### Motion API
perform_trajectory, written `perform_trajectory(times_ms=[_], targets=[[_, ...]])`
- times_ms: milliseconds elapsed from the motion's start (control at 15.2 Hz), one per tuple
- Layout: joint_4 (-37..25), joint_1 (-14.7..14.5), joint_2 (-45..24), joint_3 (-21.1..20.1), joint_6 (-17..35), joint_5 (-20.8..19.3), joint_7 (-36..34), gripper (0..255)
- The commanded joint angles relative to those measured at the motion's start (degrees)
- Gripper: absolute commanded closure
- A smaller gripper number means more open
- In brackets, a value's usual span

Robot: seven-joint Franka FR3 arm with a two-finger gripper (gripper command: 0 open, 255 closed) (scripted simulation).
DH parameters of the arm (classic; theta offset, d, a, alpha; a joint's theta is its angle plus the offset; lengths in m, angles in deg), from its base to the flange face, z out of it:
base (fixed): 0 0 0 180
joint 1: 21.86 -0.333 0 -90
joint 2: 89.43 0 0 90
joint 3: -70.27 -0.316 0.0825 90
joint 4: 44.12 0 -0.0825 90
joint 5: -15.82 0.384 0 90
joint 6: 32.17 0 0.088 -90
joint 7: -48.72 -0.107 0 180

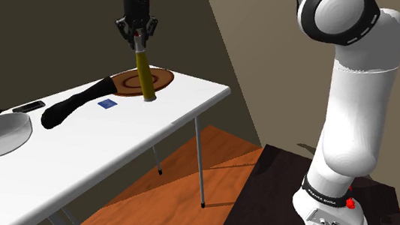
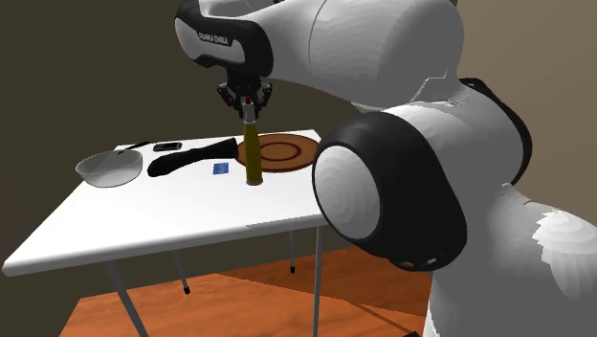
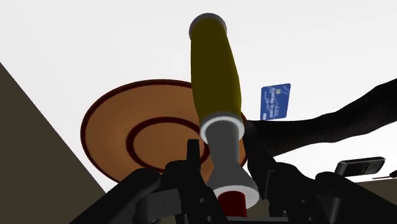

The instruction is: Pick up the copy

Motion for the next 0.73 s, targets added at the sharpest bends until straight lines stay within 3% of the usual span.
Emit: perform_trajectory(times_ms=[0,528,660], targets=[[-2.48,-0.15,-0.66,-0.05,-1.80,-0.10,0.26,255],[-15.70,-1.44,-5.38,-0.29,-10.37,-1.23,1.27,255],[-15.99,-1.47,-5.49,-0.29,-10.55,-1.25,1.30,255]])
